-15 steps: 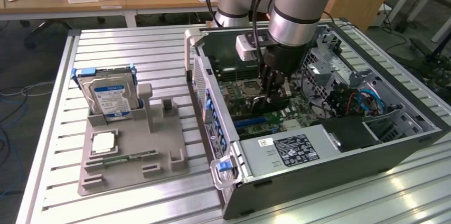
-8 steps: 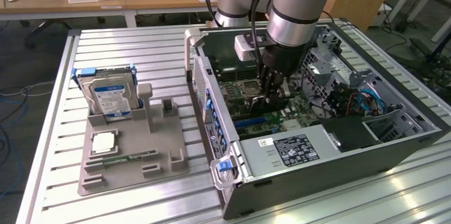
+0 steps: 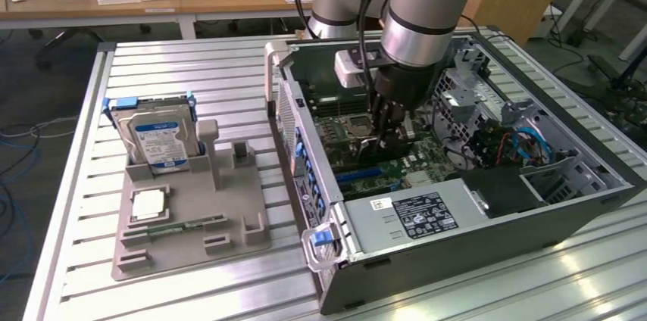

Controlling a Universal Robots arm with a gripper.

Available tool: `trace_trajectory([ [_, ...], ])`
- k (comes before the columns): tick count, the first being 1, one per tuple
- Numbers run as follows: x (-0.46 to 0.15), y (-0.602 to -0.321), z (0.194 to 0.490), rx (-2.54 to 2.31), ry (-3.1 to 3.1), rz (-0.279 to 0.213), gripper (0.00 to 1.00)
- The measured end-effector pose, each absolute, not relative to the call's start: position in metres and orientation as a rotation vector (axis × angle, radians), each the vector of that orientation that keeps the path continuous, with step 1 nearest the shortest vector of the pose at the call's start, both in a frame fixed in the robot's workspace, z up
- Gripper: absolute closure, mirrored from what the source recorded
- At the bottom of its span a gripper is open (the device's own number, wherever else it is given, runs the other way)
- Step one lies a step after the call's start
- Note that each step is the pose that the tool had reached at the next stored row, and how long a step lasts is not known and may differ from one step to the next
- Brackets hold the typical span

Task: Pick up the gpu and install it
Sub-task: 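Insert the gpu into the slot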

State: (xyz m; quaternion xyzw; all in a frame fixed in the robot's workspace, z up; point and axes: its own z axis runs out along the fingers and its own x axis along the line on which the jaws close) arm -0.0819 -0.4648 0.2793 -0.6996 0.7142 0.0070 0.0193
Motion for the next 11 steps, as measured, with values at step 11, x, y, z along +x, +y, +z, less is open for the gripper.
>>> trace_trajectory([
  [11, -0.0851, -0.4647, 0.2763, -2.172, 2.216, 0.022, 0.73],
])
